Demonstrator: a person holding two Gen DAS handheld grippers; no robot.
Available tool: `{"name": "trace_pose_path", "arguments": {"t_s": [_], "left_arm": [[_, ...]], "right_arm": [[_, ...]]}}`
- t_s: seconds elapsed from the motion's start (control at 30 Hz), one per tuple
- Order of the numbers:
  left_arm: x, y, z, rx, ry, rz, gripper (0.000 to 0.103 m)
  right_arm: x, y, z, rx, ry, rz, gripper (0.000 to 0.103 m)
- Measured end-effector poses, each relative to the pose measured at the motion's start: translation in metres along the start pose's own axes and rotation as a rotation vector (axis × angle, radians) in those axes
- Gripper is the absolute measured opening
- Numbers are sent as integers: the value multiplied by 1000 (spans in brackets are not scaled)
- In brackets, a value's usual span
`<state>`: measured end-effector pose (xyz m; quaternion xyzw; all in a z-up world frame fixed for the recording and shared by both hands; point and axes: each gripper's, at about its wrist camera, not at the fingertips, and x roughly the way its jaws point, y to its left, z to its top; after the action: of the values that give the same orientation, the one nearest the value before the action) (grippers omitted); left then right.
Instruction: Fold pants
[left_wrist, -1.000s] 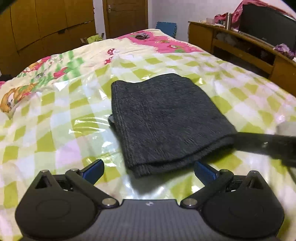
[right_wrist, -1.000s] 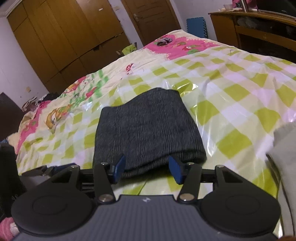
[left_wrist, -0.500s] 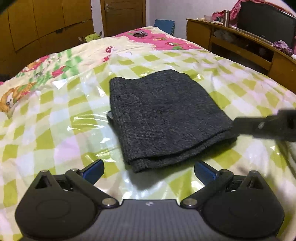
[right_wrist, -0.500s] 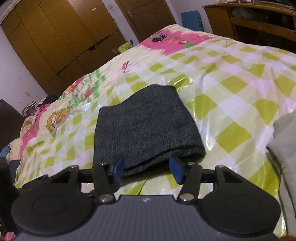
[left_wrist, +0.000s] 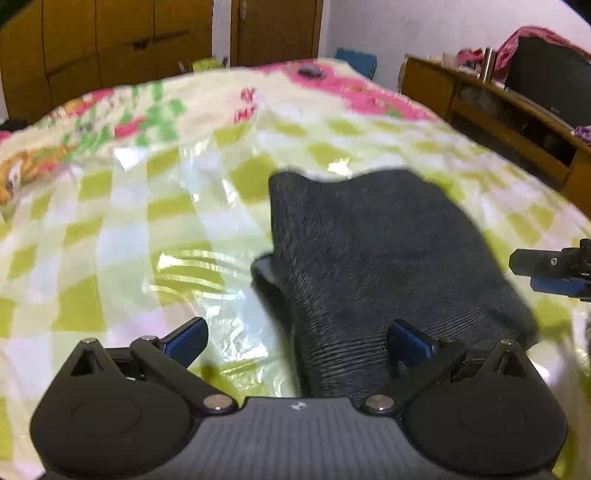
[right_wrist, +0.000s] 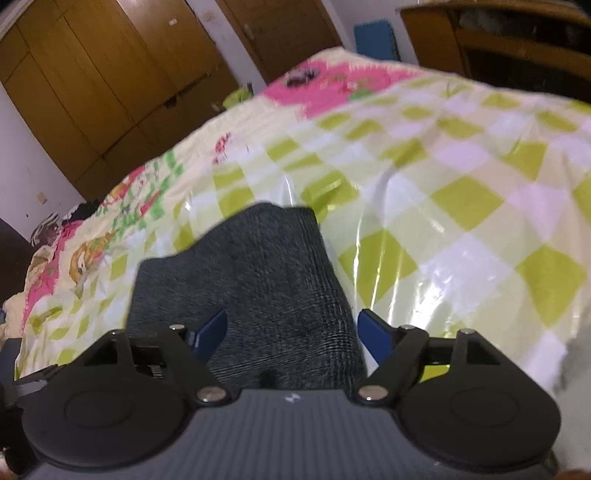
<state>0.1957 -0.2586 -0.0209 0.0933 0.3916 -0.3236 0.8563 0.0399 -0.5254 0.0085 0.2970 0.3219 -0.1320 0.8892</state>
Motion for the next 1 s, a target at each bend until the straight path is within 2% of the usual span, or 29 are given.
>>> {"name": "trace_pose_path", "arguments": {"t_s": [0.07, 0.13, 0.23, 0.3, 0.33, 0.37, 0.43, 0.53, 0.6, 0.7, 0.83, 0.9, 1.0], "left_arm": [[13, 5, -5, -9, 21, -61, 103], [23, 8, -6, -32, 51, -137, 103], [37, 0, -6, -29, 66, -196, 103], [42, -15, -5, 5, 57, -200, 103], [45, -21, -3, 15, 49, -186, 103], [48, -27, -1, 13, 43, -187, 103], [50, -31, 2, -19, 39, -205, 103], [51, -57, 6, 25, 38, -223, 103], [53, -79, 9, 75, 36, -201, 103], [50, -88, 13, 63, 51, -166, 103], [32, -82, 6, 86, 59, -82, 103], [21, -79, 2, 66, 68, -40, 103], [2, -80, -5, 53, 64, 12, 103]], "right_arm": [[16, -7, -3, 17, 48, 31, 80], [25, -12, -7, 19, 50, 40, 81], [24, -11, -10, 12, 47, 58, 75], [18, -4, -11, -56, 54, 50, 56], [14, -5, -10, -66, 56, 46, 49], [10, -10, -7, -50, 57, 52, 37], [5, -30, 0, 26, 66, 89, 31], [-2, -44, 8, 39, 50, 43, 31], [-5, -53, 16, 49, 50, 4, 31], [-10, -56, 22, 44, 40, -35, 34], [-48, -37, 17, -11, -95, -99, 36], [-65, -24, 8, -35, -135, -99, 38], [-81, 0, -11, -93, -133, -80, 41]]}}
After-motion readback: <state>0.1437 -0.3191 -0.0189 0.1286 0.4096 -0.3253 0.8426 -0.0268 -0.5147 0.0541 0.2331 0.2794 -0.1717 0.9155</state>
